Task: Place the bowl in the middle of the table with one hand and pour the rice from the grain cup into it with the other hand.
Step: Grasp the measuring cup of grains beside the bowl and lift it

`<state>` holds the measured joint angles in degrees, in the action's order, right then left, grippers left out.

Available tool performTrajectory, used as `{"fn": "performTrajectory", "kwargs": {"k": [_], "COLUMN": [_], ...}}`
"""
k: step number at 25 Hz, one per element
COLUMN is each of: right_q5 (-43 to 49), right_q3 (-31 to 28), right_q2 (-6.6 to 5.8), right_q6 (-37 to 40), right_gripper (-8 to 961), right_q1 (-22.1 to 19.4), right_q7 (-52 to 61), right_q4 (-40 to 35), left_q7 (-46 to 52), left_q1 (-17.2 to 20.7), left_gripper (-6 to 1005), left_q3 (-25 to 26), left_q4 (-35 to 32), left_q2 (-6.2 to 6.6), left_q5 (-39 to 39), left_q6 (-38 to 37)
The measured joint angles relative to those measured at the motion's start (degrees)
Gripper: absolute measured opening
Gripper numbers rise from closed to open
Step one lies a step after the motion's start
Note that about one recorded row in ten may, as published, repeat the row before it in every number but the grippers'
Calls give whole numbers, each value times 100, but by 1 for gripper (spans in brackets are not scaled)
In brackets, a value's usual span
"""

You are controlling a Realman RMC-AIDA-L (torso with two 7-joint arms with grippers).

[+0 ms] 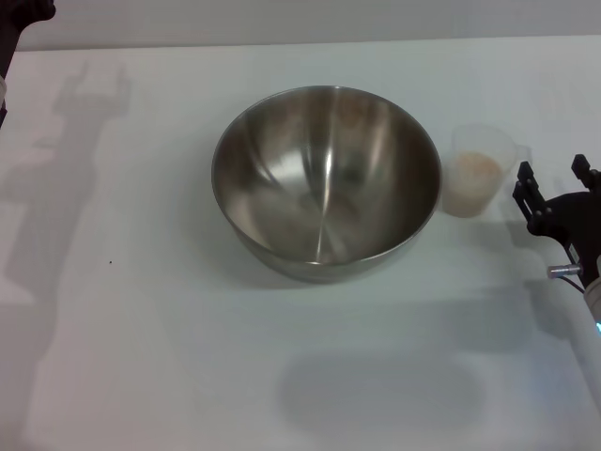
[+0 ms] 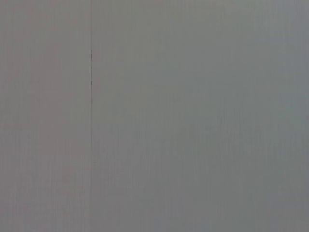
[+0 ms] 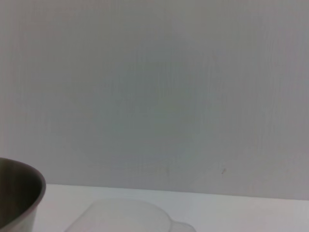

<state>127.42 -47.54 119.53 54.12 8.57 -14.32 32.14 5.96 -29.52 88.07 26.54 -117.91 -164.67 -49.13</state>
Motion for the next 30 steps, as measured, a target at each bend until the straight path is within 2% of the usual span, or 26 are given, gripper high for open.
{"fn": "performTrajectory", "kwargs": {"k": [30], "right_q5": [-94], "right_q3": [-1], "right_q2": [9], "right_q6": [-61], "right_gripper": [671], "right_q1": [442], "right_q7": [278], "right_q4": [-382], "left_q7": [2], "left_q1": [5], "left_gripper": [525], "left_q3": [132], "left_q4": [-3], "left_q2": [-3], "left_q5": [-22], "left_q6": [-2]}}
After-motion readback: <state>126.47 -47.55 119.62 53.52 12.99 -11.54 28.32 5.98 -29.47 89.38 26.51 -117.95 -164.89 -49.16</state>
